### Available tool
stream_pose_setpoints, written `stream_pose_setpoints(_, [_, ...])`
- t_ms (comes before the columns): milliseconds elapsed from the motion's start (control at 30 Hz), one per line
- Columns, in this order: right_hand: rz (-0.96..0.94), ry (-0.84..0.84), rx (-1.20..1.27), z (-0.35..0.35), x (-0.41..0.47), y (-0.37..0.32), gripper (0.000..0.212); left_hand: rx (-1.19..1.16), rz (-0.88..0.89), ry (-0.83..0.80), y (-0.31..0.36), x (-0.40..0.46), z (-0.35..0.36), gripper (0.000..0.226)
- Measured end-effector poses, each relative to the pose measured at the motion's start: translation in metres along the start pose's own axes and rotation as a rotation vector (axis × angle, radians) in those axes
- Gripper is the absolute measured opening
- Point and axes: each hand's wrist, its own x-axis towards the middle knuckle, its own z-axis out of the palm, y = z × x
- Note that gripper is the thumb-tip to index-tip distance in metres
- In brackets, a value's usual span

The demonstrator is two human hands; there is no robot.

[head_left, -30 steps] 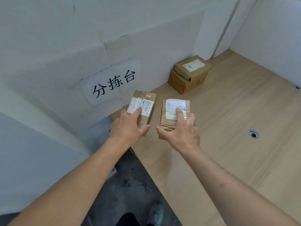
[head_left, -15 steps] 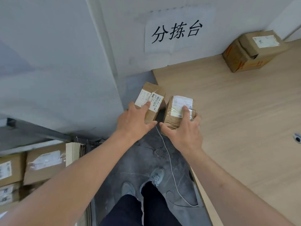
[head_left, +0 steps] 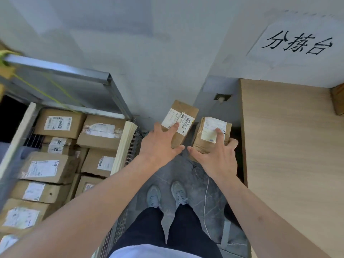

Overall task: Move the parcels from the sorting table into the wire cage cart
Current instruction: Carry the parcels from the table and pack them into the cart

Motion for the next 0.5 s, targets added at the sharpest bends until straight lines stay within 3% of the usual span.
stream_pose_setpoints(500, [-0.507, -0.296, -0.180, 0.066, -0.018, -0.087, 0.118, -0.200, -0.572, 0.152, -0.092, -0.103, 0.042, 0.085])
